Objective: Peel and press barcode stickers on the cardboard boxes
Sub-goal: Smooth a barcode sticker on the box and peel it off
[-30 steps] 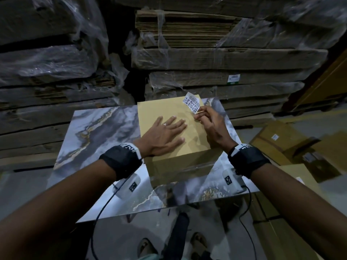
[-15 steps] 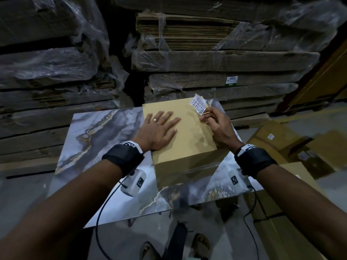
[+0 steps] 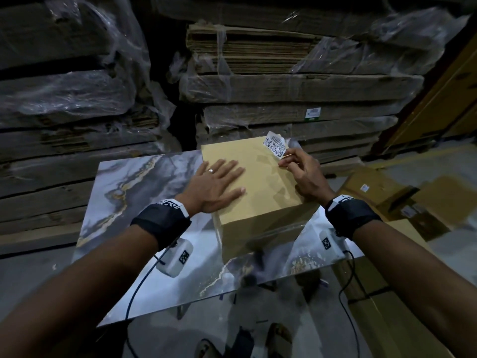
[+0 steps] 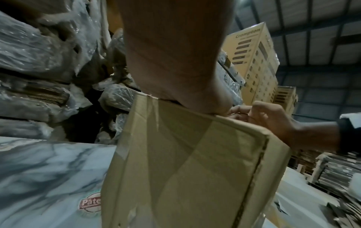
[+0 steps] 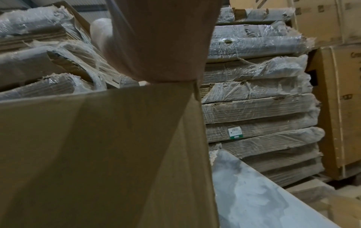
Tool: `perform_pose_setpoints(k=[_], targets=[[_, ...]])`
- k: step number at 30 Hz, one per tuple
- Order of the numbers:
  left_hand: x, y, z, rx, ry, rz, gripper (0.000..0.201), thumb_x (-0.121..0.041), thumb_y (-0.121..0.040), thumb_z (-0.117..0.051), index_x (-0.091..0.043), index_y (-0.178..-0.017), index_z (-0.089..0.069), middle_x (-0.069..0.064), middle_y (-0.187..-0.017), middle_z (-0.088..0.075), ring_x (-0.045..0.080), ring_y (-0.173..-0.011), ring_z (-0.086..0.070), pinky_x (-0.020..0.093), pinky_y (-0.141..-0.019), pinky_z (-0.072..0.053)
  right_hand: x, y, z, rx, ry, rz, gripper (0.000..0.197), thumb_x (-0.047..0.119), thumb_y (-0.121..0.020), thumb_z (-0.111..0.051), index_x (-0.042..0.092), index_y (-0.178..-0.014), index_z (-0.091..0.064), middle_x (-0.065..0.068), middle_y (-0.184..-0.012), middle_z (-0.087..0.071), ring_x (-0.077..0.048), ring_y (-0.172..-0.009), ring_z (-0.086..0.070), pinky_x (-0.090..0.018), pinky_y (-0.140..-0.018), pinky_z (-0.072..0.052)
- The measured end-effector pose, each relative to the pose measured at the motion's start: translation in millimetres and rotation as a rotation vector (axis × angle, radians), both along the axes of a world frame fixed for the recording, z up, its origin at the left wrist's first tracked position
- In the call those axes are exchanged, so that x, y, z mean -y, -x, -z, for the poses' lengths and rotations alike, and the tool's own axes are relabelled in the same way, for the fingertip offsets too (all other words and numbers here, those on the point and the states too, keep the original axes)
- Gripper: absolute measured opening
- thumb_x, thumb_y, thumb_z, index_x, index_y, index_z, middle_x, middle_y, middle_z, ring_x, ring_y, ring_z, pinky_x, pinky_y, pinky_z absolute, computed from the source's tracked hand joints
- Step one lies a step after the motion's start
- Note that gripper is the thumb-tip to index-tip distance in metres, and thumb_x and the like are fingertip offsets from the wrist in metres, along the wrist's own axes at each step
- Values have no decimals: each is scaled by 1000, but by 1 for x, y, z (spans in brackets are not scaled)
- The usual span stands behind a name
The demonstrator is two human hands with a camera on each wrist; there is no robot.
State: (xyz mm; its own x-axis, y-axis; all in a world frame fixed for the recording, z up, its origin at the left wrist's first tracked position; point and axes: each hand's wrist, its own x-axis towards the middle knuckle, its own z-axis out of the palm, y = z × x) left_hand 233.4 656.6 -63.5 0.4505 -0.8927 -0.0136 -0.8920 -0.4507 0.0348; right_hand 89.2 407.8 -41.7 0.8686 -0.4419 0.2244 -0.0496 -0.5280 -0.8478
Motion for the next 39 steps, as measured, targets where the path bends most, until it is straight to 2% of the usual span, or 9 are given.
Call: perform_pose_setpoints(k=[3, 7, 10, 13, 17, 21, 28, 33, 39], targets=[[5, 9, 4, 19, 44, -215, 89, -81, -90, -7, -28, -162, -9, 0, -170, -6, 25, -156, -4, 56, -124, 0, 1, 1, 0, -10, 29, 4, 36, 26, -86, -52, 9, -116, -62, 1, -99, -76, -12, -102, -70, -36, -94, -53], [2, 18, 7, -48, 161, -418, 93, -79, -90, -14, -18, -160, -17, 12, -169, -8, 35, -155, -7, 59, -122, -11, -1, 1, 0, -9, 13, 24, 34, 27, -87, -53, 11, -115, -62, 1, -100, -76, -12, -102, -70, -35, -94, -54], [-1, 24, 3, -140, 209, -502, 84, -73, -95, -27, -22, -161, -14, 21, -167, -5, 44, -151, -11, 58, -120, -18, -8, 1, -2, -16, 17, 25, 31, 17, -90, -56, 6, -118, -61, -10, -103, -73, -23, -98, -68, -30, -86, -53], [0, 30, -2, -224, 222, -556, 80, -70, -97, -32, -28, -161, -10, 22, -166, -7, 48, -147, -20, 57, -115, -26, -14, 2, 1, -38, 164, 39, 26, 10, -90, -59, 6, -116, -61, -13, -106, -67, -30, -96, -62, -36, -83, -54], [4, 34, -1, -247, 234, -570, 77, -65, -100, -31, -24, -161, -9, 23, -161, -18, 49, -139, -35, 56, -108, -35, -19, 3, 17, -164, 472, 147, 54, 39, -83, -54, 14, -131, -57, -10, -126, -55, -31, -120, -48, -38, -101, -39], [14, 44, 0, -303, 285, -634, 69, -56, -103, -30, -21, -159, -10, 26, -157, -23, 50, -135, -40, 57, -106, -39, -25, 1, 21, -348, 474, 218, 59, 40, -95, -54, 21, -148, -38, -21, -149, -35, -41, -138, -30, -52, -115, -27], [23, 73, 2, -366, 461, -752, 58, -43, -104, -34, -19, -156, -21, 30, -148, -32, 52, -124, -45, 59, -102, -43, -28, -2, 22, -355, 513, 160, 58, 42, -94, -48, 21, -147, -35, -28, -134, -44, -48, -118, -45, -55, -102, -38], [8, 91, 6, -405, 592, -789, 63, -52, -92, -28, -21, -147, -30, 27, -139, -39, 50, -118, -47, 60, -99, -44, -44, 7, 21, -289, 551, 151, 62, 42, -89, -46, 20, -146, -38, -27, -133, -44, -50, -110, -50, -54, -96, -41], [-36, 113, 4, -383, 703, -870, 60, -48, -95, -34, -19, -148, -33, 20, -129, -44, 41, -116, -48, 54, -101, -45, -81, 12, 14, -221, 558, 69, 64, 40, -91, -54, 18, -149, -36, -24, -137, -40, -46, -116, -44, -55, -101, -38]])
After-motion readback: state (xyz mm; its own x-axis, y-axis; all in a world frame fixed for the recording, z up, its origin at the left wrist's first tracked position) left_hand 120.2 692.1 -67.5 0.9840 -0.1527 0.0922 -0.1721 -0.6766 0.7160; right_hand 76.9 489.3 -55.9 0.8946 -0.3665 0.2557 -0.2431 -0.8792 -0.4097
